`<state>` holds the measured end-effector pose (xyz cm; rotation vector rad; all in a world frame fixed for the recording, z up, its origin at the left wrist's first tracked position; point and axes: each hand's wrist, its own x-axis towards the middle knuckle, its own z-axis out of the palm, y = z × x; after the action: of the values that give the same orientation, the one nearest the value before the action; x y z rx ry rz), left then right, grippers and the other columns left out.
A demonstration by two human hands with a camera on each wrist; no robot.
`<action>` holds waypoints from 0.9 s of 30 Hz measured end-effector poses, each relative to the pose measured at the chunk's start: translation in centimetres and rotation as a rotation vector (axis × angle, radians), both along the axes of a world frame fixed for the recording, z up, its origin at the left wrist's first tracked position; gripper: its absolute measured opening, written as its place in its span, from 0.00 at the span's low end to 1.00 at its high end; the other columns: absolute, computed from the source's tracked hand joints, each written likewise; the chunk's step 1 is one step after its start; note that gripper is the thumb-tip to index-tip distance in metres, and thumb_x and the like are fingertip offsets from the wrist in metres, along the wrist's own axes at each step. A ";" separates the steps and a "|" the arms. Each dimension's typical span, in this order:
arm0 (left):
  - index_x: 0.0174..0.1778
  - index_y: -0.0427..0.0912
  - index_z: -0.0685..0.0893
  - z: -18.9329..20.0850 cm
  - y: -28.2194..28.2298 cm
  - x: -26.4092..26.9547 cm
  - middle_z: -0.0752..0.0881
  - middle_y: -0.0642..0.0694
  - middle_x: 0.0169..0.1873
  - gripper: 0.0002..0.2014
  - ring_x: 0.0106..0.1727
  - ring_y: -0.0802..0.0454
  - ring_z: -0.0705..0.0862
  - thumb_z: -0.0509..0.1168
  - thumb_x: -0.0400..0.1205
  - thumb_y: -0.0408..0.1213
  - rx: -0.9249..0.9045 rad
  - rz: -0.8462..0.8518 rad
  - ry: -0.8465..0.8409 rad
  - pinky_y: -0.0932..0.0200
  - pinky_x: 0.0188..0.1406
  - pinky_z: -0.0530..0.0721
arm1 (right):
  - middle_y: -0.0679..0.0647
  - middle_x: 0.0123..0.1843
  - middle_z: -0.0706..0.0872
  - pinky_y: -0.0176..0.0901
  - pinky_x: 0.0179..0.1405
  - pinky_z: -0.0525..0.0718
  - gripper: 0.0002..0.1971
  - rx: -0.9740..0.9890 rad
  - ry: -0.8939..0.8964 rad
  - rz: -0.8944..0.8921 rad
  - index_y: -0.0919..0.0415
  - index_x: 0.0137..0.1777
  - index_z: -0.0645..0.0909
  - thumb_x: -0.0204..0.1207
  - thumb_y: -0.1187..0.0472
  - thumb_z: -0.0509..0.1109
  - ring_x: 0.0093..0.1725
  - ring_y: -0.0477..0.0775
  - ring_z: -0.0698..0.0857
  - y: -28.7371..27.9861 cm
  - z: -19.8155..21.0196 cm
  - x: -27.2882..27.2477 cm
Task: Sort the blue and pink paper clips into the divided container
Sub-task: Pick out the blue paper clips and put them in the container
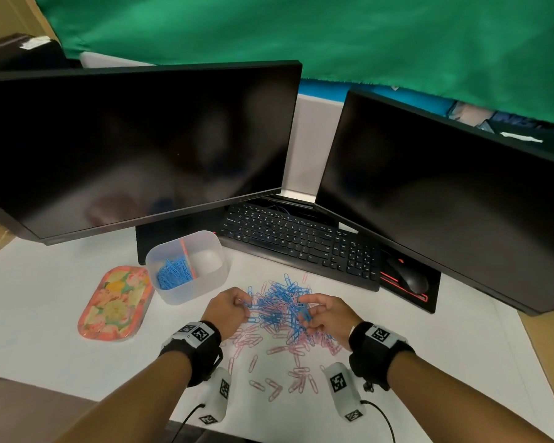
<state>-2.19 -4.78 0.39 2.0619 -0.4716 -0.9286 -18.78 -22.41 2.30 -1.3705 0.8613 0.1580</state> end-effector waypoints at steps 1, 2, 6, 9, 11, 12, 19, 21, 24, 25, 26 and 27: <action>0.40 0.44 0.81 0.0 -0.1 0.0 0.89 0.39 0.36 0.15 0.34 0.48 0.85 0.53 0.77 0.22 -0.019 0.019 0.026 0.58 0.36 0.83 | 0.64 0.49 0.85 0.45 0.45 0.86 0.27 0.027 -0.003 -0.007 0.59 0.61 0.82 0.70 0.85 0.58 0.46 0.58 0.85 0.1 0.1 0.0; 0.38 0.43 0.80 0.0 -0.2 0.0 0.88 0.38 0.36 0.14 0.33 0.49 0.83 0.53 0.78 0.22 -0.032 0.031 0.052 0.59 0.34 0.80 | 0.63 0.46 0.84 0.45 0.43 0.86 0.28 0.047 -0.006 -0.012 0.60 0.60 0.82 0.69 0.86 0.55 0.44 0.57 0.84 0.2 0.2 -0.1; 0.36 0.46 0.79 -0.4 -0.4 0.4 0.85 0.46 0.35 0.09 0.38 0.49 0.81 0.59 0.80 0.31 0.004 0.025 0.007 0.56 0.41 0.78 | 0.59 0.37 0.78 0.45 0.34 0.82 0.23 0.087 -0.014 -0.043 0.67 0.55 0.82 0.67 0.83 0.54 0.34 0.54 0.78 0.9 0.3 0.3; 0.38 0.49 0.80 -0.8 -0.1 0.8 0.86 0.49 0.40 0.04 0.43 0.50 0.83 0.65 0.78 0.36 0.130 -0.049 -0.177 0.58 0.46 0.79 | 0.53 0.37 0.79 0.41 0.33 0.77 0.13 -0.135 0.061 0.039 0.61 0.49 0.82 0.71 0.75 0.63 0.33 0.50 0.77 1.7 0.3 1.1; 0.45 0.50 0.81 -1.0 0.2 1.0 0.85 0.50 0.47 0.06 0.46 0.51 0.82 0.64 0.77 0.34 0.251 -0.202 -0.318 0.60 0.49 0.80 | 0.45 0.41 0.78 0.36 0.34 0.78 0.10 -0.359 0.125 0.162 0.54 0.44 0.80 0.73 0.71 0.65 0.37 0.46 0.80 2.5 0.1 1.5; 0.50 0.51 0.82 -1.1 0.4 1.0 0.82 0.50 0.50 0.09 0.49 0.50 0.82 0.62 0.78 0.34 0.304 -0.292 -0.382 0.59 0.52 0.80 | 0.42 0.40 0.76 0.34 0.33 0.79 0.10 -0.444 0.140 0.208 0.52 0.43 0.79 0.74 0.70 0.65 0.37 0.44 0.80 3.0 0.0 1.8; 0.47 0.51 0.82 -1.7 0.9 -0.2 0.78 0.51 0.46 0.07 0.48 0.47 0.83 0.59 0.80 0.38 0.360 -0.502 -0.577 0.59 0.45 0.80 | 0.52 0.57 0.79 0.43 0.60 0.79 0.16 -0.885 0.093 0.558 0.57 0.63 0.80 0.78 0.67 0.62 0.56 0.54 0.80 5.2 -1.5 3.8; 0.46 0.50 0.81 -1.6 0.9 -0.4 0.79 0.50 0.47 0.06 0.49 0.47 0.83 0.59 0.80 0.38 0.371 -0.510 -0.575 0.57 0.46 0.81 | 0.54 0.58 0.80 0.46 0.57 0.80 0.16 -0.941 0.095 0.606 0.59 0.63 0.81 0.77 0.68 0.61 0.55 0.57 0.81 5.3 -1.8 4.3; 0.44 0.48 0.80 -1.6 1.0 -0.3 0.81 0.47 0.49 0.04 0.50 0.45 0.83 0.60 0.79 0.39 0.394 -0.503 -0.546 0.53 0.50 0.83 | 0.53 0.49 0.76 0.47 0.50 0.82 0.09 -0.994 0.125 0.656 0.63 0.50 0.82 0.77 0.69 0.60 0.50 0.58 0.81 5.2 -1.8 4.7; 0.44 0.48 0.80 -1.6 1.1 -0.3 0.81 0.47 0.49 0.04 0.50 0.45 0.83 0.60 0.78 0.39 0.395 -0.497 -0.534 0.52 0.51 0.83 | 0.52 0.47 0.74 0.45 0.48 0.80 0.07 -0.995 0.126 0.653 0.63 0.47 0.80 0.77 0.69 0.60 0.48 0.57 0.80 5.1 -1.9 4.6; 0.43 0.48 0.79 -1.6 1.1 -0.2 0.81 0.47 0.49 0.03 0.50 0.45 0.83 0.60 0.78 0.38 0.386 -0.489 -0.518 0.53 0.51 0.83 | 0.51 0.46 0.73 0.43 0.46 0.77 0.06 -0.978 0.127 0.645 0.62 0.44 0.79 0.77 0.68 0.61 0.47 0.56 0.79 5.1 -1.9 4.5; 0.41 0.49 0.78 -1.5 1.1 -0.2 0.82 0.48 0.48 0.03 0.50 0.46 0.83 0.60 0.77 0.38 0.366 -0.474 -0.496 0.54 0.51 0.83 | 0.50 0.46 0.73 0.42 0.44 0.74 0.06 -0.954 0.121 0.631 0.60 0.42 0.77 0.77 0.68 0.61 0.46 0.54 0.77 5.0 -1.9 4.4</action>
<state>-2.37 -3.65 -1.15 2.5849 -1.1641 -0.7981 -14.43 -17.42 0.37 -2.5351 0.5734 0.3414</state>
